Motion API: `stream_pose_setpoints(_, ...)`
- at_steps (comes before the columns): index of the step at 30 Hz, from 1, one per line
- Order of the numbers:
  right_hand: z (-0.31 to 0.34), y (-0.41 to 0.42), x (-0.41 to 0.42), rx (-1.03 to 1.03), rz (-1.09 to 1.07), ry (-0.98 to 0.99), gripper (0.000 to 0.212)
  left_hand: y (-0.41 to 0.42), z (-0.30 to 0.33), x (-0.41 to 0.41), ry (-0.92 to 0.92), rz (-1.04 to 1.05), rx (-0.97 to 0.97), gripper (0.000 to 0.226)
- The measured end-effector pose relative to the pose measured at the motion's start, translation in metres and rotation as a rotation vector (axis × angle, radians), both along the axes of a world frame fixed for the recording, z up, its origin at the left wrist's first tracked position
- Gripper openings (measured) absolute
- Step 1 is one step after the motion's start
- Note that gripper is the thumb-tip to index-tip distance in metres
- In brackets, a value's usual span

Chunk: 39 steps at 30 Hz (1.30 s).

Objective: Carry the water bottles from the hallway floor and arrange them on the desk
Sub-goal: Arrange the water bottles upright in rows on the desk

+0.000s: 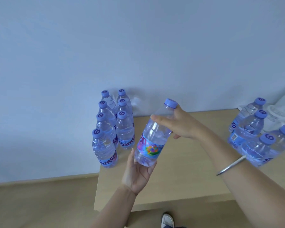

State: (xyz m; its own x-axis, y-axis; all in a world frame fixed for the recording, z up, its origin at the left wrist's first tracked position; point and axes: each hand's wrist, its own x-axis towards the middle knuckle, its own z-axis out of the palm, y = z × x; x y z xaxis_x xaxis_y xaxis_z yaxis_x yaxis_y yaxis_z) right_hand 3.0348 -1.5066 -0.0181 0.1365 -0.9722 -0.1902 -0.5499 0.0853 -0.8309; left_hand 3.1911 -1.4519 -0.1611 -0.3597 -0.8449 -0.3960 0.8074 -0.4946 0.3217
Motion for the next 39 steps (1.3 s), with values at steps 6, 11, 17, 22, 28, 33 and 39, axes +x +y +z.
stream_pose_setpoints(6,-0.007,-0.003,0.016,-0.182,-0.162,-0.052,0.035,0.009,0.003,0.014,0.074,0.001,-0.06,0.067)
stream_pose_setpoints(11,-0.008,-0.007,0.023,-0.187,-0.122,-0.186,0.033,0.011,0.009,0.021,0.08,0.021,-0.041,0.054)
stream_pose_setpoints(17,-0.007,-0.004,0.027,-0.151,0.17,-0.395,0.038,0.012,0.014,0.031,-0.158,-0.091,0.042,0.057)
stream_pose_setpoints(22,-0.007,-0.002,0.028,-0.085,0.308,-0.482,0.045,0.014,0.012,0.038,-0.17,-0.102,0.039,0.037)
stream_pose_setpoints(28,-0.014,-0.004,0.035,-0.085,0.382,-0.249,0.027,0.022,0.0,0.032,-0.102,-0.012,0.086,0.029)
stream_pose_setpoints(33,-0.025,-0.009,0.039,-0.068,0.372,-0.033,0.056,0.026,-0.014,0.037,-0.109,0.121,0.141,0.027)
stream_pose_setpoints(39,-0.036,-0.013,0.051,-0.096,0.372,-0.007,0.045,0.027,-0.021,0.04,-0.147,0.178,0.194,0.021)
